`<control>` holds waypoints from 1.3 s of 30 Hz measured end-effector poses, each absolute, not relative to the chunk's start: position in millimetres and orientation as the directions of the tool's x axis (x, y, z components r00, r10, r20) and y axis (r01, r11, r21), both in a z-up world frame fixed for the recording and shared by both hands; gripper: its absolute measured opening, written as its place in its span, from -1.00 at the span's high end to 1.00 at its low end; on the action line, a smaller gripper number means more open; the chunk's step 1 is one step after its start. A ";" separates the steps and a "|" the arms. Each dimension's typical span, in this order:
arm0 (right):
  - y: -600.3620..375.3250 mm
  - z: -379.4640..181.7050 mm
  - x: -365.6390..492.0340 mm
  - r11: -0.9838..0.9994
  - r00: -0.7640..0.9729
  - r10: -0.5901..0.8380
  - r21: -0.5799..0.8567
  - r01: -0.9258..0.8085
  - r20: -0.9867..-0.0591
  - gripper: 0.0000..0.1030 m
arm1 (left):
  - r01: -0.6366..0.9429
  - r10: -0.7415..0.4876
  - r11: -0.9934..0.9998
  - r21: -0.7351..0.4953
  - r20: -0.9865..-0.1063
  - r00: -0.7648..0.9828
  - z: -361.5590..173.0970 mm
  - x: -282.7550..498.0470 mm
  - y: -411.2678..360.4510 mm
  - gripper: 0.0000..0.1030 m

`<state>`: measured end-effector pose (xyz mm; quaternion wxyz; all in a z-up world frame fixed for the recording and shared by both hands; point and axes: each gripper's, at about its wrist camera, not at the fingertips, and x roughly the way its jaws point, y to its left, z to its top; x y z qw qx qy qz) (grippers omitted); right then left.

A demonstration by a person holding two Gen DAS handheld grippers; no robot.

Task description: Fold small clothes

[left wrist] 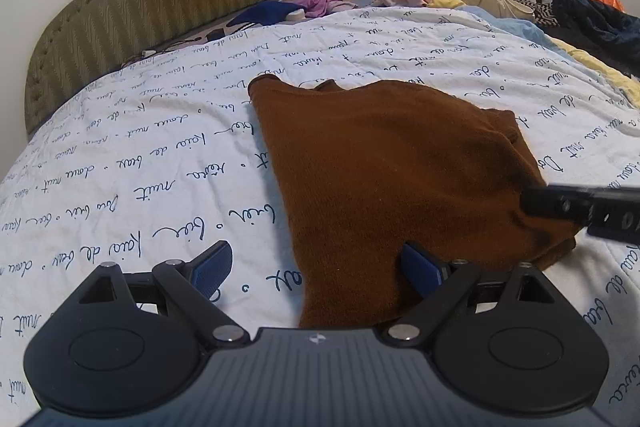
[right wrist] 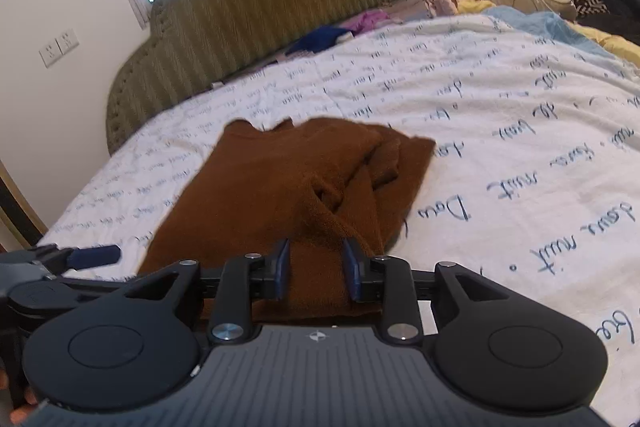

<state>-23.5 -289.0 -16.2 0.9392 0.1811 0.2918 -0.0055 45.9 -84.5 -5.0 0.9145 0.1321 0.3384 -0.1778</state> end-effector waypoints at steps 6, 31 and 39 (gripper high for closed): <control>-291.8 -12.8 -27.3 0.923 0.841 0.115 0.370 0.107 -0.529 0.15 | 0.413 -0.237 0.904 0.114 -0.670 0.703 -5.1 47.7 -83.6 -0.79; -355.2 -54.2 26.3 0.728 0.801 0.346 0.678 0.100 -0.489 -0.61 | 0.201 -0.677 0.725 -0.658 -0.631 0.378 -43.1 155.6 -23.7 -0.80; -345.4 -62.5 62.3 0.706 0.779 0.417 0.707 0.047 -0.469 -0.06 | 0.279 -0.675 0.736 -0.617 -0.636 0.374 -47.7 148.1 -34.9 0.16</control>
